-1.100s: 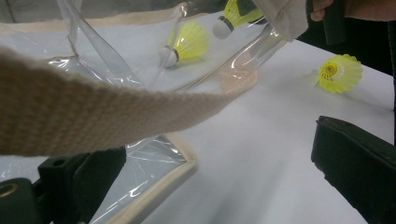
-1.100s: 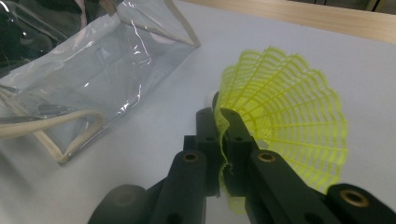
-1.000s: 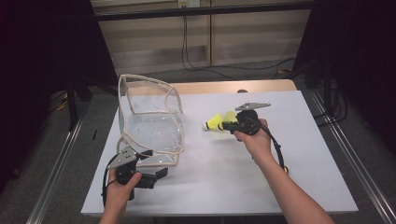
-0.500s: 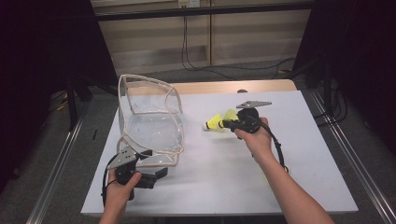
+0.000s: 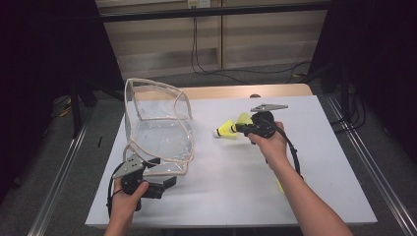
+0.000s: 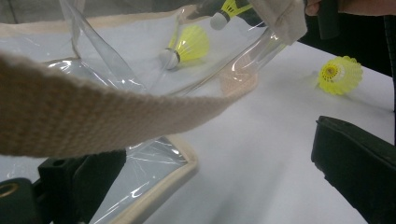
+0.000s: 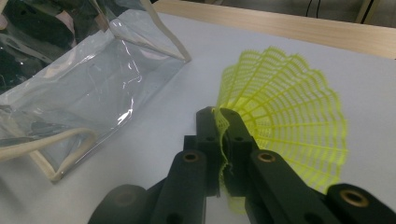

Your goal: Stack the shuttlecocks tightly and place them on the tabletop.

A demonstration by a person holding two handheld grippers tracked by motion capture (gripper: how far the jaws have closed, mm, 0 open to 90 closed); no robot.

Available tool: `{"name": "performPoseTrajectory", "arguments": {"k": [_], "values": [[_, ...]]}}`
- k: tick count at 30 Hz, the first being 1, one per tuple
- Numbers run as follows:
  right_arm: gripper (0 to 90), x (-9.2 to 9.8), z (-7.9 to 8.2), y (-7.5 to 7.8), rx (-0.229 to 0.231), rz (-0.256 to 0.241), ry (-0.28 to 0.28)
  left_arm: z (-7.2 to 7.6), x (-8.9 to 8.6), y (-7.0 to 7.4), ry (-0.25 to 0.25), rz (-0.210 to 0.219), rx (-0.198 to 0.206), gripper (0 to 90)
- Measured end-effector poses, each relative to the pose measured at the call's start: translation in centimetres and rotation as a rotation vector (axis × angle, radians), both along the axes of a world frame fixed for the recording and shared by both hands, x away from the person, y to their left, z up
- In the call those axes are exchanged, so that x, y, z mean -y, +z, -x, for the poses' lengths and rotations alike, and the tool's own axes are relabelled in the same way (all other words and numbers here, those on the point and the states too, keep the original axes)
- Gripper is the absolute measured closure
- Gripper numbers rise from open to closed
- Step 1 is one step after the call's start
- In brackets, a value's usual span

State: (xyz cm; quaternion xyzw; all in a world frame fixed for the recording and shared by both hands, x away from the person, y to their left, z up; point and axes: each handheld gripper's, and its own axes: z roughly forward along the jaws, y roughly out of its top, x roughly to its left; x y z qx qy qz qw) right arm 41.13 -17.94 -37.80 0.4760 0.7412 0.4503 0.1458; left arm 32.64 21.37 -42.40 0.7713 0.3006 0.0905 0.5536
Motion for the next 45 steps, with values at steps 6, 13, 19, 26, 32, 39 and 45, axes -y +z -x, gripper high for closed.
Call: {"name": "performPoseTrajectory", "arguments": {"k": [6,13,19,26,32,39,45], "values": [[88.3,0.2,-0.2,0.1,0.000,-0.008,-0.008,0.0,0.0,0.0,0.001,0.003,-0.002,3.3],[88.3,0.4,-0.4,0.0,0.000,-0.013,-0.017,0.0,0.1,0.0,0.001,-0.001,-0.002,3.3],[88.3,0.5,-0.5,0.0,0.003,-0.004,-0.016,0.0,0.1,0.0,0.003,-0.003,-0.004,3.3],[88.3,0.8,-0.7,-0.1,0.005,-0.010,-0.035,0.0,0.0,0.0,0.001,0.002,-0.004,3.3],[88.3,1.2,-0.9,-0.2,0.006,-0.015,-0.056,0.0,0.1,-0.1,-0.001,-0.001,-0.005,3.3],[88.3,1.3,-1.2,-0.5,-0.001,-0.020,-0.061,-0.1,0.1,-0.2,-0.005,0.002,-0.007,3.3],[88.3,1.4,-1.5,-0.7,0.000,-0.012,-0.076,-0.1,0.1,-0.2,-0.003,0.002,-0.006,3.3]]}}
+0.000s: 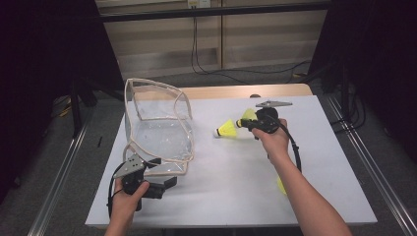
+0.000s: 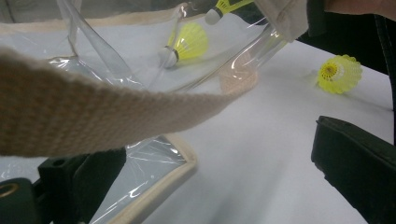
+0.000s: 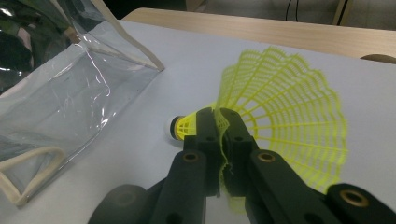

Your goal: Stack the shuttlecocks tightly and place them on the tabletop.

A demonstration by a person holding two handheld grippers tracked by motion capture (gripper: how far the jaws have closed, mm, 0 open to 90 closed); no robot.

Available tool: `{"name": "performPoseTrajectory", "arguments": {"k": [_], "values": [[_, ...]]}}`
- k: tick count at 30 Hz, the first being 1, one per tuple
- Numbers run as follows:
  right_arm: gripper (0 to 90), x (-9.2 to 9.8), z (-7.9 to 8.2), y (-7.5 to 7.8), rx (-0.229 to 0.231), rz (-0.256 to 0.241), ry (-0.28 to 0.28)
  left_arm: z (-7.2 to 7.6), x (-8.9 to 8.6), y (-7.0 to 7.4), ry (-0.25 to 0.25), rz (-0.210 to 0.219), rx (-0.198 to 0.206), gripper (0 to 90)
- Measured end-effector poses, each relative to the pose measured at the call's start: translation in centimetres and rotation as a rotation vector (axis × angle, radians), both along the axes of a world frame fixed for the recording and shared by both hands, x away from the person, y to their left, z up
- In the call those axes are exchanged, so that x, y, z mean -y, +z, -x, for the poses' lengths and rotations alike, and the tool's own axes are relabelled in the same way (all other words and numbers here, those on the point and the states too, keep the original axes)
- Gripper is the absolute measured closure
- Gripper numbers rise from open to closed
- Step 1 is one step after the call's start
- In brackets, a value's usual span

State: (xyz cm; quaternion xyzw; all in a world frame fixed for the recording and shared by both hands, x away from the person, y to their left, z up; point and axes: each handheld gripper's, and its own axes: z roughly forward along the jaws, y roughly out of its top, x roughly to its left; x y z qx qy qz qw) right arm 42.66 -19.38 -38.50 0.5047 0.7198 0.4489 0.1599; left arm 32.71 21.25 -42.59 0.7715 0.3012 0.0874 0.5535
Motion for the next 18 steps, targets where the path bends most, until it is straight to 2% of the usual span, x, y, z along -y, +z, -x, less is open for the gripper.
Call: {"name": "performPoseTrajectory", "arguments": {"k": [18], "values": [[88.3,0.23,-0.86,-0.80,-0.009,-0.002,-0.030,-0.01,-0.01,-0.03,0.002,0.005,-0.006,3.3]]}}
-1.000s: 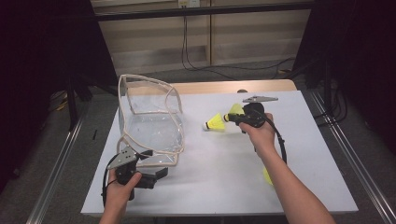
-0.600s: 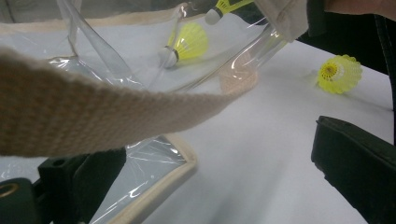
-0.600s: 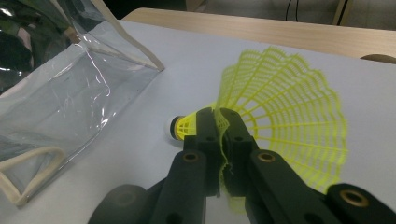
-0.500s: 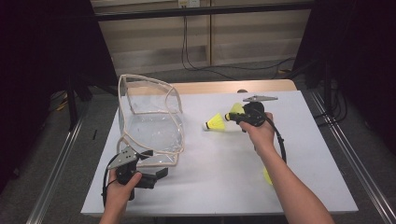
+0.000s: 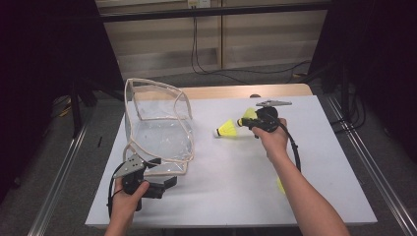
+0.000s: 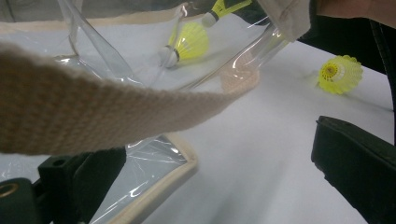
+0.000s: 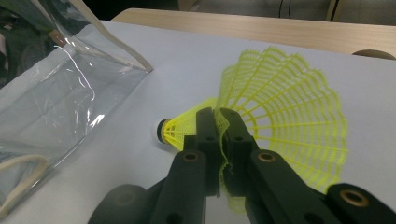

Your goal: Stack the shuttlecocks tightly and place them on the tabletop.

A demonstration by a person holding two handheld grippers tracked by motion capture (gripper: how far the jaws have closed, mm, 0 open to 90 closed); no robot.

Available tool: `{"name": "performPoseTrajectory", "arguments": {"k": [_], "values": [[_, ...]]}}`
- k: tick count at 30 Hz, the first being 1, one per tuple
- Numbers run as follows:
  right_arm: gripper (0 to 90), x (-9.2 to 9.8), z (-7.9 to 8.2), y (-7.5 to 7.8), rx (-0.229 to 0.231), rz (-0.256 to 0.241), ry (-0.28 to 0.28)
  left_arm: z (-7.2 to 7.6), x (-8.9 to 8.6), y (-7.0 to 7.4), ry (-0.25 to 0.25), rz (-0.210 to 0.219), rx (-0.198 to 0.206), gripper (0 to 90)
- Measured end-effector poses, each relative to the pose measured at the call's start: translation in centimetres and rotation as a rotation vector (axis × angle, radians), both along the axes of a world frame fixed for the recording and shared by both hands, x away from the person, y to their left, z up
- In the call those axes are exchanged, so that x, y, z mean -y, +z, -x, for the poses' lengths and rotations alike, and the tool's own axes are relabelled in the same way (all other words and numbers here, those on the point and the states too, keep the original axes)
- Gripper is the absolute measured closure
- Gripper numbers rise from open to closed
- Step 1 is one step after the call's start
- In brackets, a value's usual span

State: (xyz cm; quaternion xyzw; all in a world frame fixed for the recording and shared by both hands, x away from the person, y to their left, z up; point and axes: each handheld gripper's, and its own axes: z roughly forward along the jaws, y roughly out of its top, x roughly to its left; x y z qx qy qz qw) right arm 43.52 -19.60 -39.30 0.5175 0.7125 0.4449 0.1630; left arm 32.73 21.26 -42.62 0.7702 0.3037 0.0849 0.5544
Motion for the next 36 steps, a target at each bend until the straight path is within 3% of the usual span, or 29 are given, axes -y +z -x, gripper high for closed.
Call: {"name": "performPoseTrajectory", "arguments": {"k": [19,36], "values": [[88.2,-1.1,-0.8,-1.7,-0.026,-0.004,0.005,-0.1,0.0,0.0,0.001,-0.008,0.002,3.3],[88.2,-1.4,-0.5,-2.3,-0.051,-0.003,0.025,0.0,0.1,0.0,-0.001,-0.002,0.005,3.3]]}}
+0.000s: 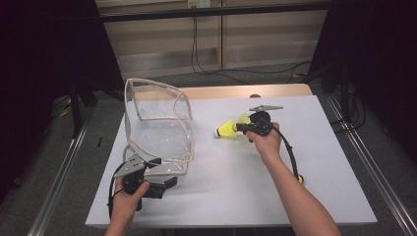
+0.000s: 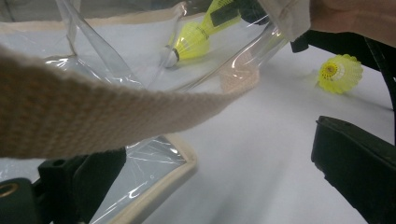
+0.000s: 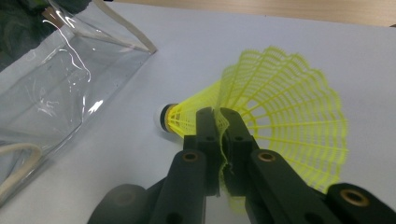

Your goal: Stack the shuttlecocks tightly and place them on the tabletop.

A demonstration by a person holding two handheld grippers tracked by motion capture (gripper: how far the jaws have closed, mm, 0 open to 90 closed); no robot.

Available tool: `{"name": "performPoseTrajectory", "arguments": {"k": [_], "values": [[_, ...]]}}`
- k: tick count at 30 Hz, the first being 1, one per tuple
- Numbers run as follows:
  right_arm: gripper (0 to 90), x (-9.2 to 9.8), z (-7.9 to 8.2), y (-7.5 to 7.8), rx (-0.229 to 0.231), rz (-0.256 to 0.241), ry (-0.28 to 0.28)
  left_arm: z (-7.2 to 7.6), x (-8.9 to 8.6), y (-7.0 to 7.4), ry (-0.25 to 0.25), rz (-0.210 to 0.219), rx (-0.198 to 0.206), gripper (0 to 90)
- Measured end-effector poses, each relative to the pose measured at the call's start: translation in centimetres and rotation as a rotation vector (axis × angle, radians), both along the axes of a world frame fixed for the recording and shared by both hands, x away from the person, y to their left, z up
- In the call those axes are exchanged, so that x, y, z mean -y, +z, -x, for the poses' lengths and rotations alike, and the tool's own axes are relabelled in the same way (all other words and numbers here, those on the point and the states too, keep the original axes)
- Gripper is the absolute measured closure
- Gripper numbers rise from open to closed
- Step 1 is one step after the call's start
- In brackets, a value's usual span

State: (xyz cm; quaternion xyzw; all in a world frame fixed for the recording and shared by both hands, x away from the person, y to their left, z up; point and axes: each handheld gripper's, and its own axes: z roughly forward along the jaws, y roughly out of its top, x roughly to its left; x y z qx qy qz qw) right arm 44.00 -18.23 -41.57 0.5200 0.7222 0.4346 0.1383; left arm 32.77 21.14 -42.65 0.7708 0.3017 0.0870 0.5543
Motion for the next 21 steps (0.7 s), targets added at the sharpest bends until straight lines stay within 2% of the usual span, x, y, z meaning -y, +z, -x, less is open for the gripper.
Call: {"name": "performPoseTrajectory", "arguments": {"k": [13,21], "values": [[88.0,-0.19,0.21,-0.51,-0.012,-0.005,0.014,-0.02,-0.01,0.03,-0.006,-0.006,0.001,3.3],[87.7,-0.53,0.27,-0.93,-0.018,0.008,0.023,-0.01,0.03,0.00,-0.007,-0.009,-0.002,3.3]]}}
